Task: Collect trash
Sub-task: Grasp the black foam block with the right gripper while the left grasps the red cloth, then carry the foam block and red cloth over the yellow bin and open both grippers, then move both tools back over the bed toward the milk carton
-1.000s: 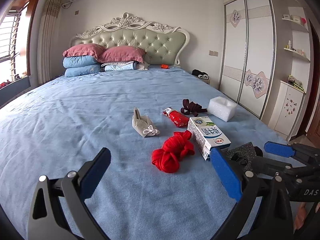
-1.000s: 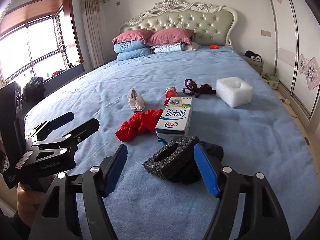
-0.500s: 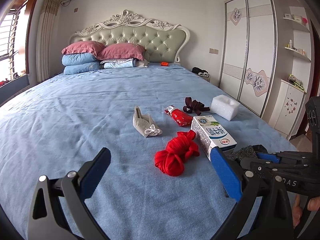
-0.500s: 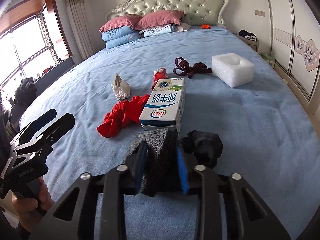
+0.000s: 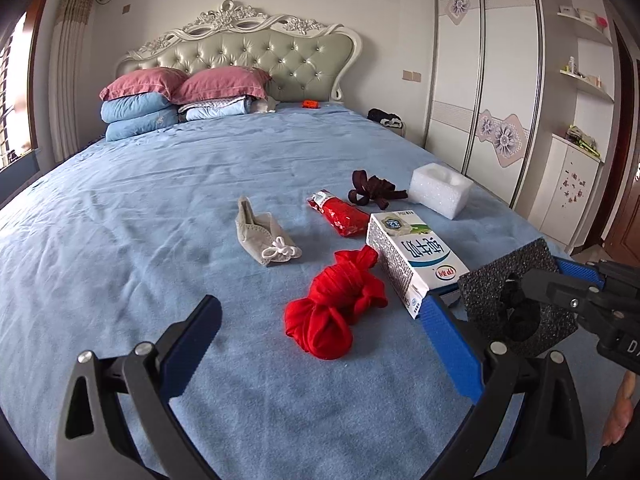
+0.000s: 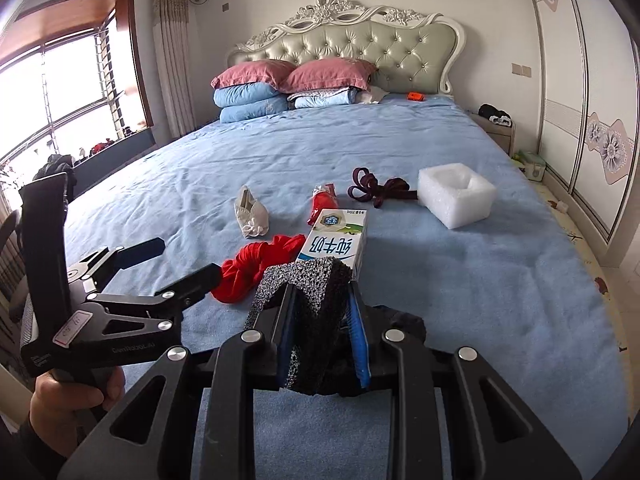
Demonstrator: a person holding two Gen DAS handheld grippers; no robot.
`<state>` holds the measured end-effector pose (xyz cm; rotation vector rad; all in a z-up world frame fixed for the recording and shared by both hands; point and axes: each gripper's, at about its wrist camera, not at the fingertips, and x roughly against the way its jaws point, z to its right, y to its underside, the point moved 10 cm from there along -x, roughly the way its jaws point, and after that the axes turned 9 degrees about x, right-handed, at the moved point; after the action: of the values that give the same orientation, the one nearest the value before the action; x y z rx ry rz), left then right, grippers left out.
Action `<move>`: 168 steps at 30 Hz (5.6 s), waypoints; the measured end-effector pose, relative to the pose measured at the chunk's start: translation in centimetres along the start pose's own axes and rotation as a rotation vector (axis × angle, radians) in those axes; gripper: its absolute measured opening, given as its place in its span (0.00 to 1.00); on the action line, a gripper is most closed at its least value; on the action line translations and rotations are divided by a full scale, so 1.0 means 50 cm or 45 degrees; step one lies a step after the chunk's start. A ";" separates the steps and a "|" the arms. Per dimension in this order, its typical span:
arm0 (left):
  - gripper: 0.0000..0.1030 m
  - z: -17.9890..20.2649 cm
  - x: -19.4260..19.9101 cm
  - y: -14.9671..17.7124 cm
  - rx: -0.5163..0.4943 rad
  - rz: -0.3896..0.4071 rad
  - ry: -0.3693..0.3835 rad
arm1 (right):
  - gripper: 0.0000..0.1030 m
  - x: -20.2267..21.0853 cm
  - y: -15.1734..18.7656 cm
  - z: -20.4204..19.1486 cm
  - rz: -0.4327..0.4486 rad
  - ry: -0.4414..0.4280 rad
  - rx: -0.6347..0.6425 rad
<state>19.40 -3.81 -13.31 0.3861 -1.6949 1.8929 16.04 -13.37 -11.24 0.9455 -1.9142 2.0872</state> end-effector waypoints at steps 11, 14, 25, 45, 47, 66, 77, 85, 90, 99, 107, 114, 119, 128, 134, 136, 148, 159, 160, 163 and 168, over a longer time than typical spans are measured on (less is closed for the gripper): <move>0.75 0.008 -0.137 0.014 0.025 -0.259 0.054 | 0.24 0.013 -0.002 0.026 0.017 -0.017 -0.040; 0.59 0.005 -0.165 0.026 0.054 -0.336 0.079 | 0.24 0.013 -0.003 0.026 0.019 -0.022 -0.043; 0.44 0.040 -0.035 -0.001 0.084 -0.165 0.177 | 0.24 0.022 0.009 0.053 0.011 -0.064 -0.098; 0.44 0.423 0.078 -0.001 -0.158 -0.181 0.577 | 0.24 0.221 0.065 0.275 0.129 0.135 -0.221; 0.44 0.472 0.072 0.003 -0.193 -0.187 0.610 | 0.24 0.245 0.081 0.310 0.130 0.177 -0.238; 0.44 0.909 -0.041 0.130 -0.393 -0.464 0.846 | 0.24 0.422 0.291 0.637 0.045 0.543 -0.453; 0.44 1.074 -0.143 0.222 -0.509 -0.640 0.823 | 0.24 0.453 0.405 0.772 -0.035 0.622 -0.562; 0.44 1.163 -0.216 0.281 -0.582 -0.756 0.788 | 0.24 0.433 0.506 0.865 -0.145 0.660 -0.639; 0.44 1.199 -0.246 0.311 -0.621 -0.810 0.770 | 0.24 0.420 0.553 0.908 -0.188 0.673 -0.685; 0.94 1.239 -0.304 0.323 -0.523 -0.861 0.720 | 0.73 0.405 0.580 0.949 -0.241 0.768 -0.672; 0.94 1.242 -0.317 0.322 -0.489 -0.894 0.734 | 0.68 0.408 0.611 0.954 -0.254 0.764 -0.709; 0.94 1.240 -0.286 0.305 -0.506 -0.856 0.754 | 0.67 0.427 0.584 0.942 -0.228 0.771 -0.693; 0.94 1.221 -0.246 0.274 -0.503 -0.807 0.773 | 0.67 0.443 0.548 0.913 -0.198 0.776 -0.659; 0.94 1.125 -0.149 0.188 -0.491 -0.630 0.784 | 0.67 0.465 0.430 0.819 -0.104 0.760 -0.546; 0.94 0.978 -0.103 0.109 -0.398 -0.464 0.733 | 0.67 0.450 0.331 0.716 -0.020 0.695 -0.447; 0.94 0.912 -0.086 0.078 -0.368 -0.387 0.685 | 0.67 0.436 0.295 0.672 0.015 0.661 -0.398; 0.96 0.491 0.052 -0.062 -0.238 0.092 0.281 | 0.91 0.301 0.103 0.389 0.226 0.335 -0.200; 0.96 0.194 0.085 -0.066 -0.054 0.145 0.055 | 0.91 0.173 0.044 0.164 0.172 0.114 -0.080; 0.96 0.171 0.085 -0.066 -0.043 0.143 0.033 | 0.91 0.161 0.041 0.146 0.162 0.102 -0.068; 0.96 0.108 0.089 -0.056 -0.007 0.143 -0.019 | 0.91 0.128 0.037 0.103 0.125 0.068 -0.035; 0.96 0.021 0.081 -0.027 0.052 0.107 -0.075 | 0.91 0.065 0.039 0.047 0.024 0.039 0.025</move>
<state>16.77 -3.91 -9.75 0.3957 -1.7376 1.9976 13.26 -16.86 -11.15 0.8970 -1.8990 2.1220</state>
